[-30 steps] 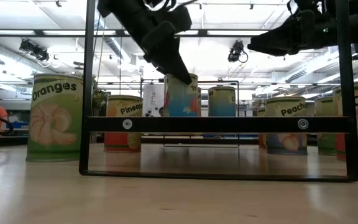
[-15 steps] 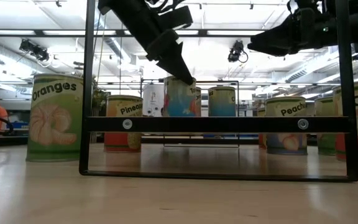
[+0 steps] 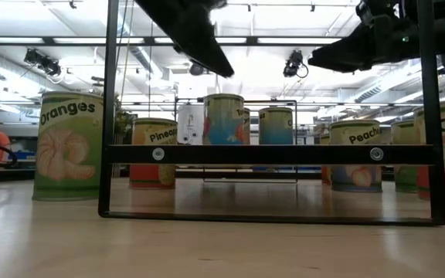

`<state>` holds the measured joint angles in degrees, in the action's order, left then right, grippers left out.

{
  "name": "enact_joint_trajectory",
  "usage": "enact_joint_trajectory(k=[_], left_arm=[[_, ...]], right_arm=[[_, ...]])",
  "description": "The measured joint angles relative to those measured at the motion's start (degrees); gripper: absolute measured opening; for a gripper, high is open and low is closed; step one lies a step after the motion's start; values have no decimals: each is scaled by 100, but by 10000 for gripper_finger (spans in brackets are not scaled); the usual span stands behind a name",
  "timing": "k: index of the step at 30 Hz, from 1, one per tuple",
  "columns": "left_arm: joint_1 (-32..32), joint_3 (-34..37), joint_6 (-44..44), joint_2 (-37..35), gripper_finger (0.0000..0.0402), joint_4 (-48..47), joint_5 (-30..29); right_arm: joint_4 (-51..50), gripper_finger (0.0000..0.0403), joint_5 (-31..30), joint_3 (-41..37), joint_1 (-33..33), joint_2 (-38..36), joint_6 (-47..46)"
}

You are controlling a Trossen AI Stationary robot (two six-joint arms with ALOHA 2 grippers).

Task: Pick and place cans onto a shelf
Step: Put the top canned pineapple on the shelf

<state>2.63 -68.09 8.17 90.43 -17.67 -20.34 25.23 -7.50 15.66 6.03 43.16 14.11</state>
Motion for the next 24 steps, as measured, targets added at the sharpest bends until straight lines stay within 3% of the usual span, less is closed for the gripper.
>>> enact_joint_trajectory(k=[11, 24], left_arm=[[43, 1625, -880, -1525, 364, 318, 447], [190, 2513, -1954, -3023, 363, -395, 843]], right_arm=[[201, 346, 176, 0, 6, 406, 176], [679, 346, 170, 3, 8, 765, 281]])
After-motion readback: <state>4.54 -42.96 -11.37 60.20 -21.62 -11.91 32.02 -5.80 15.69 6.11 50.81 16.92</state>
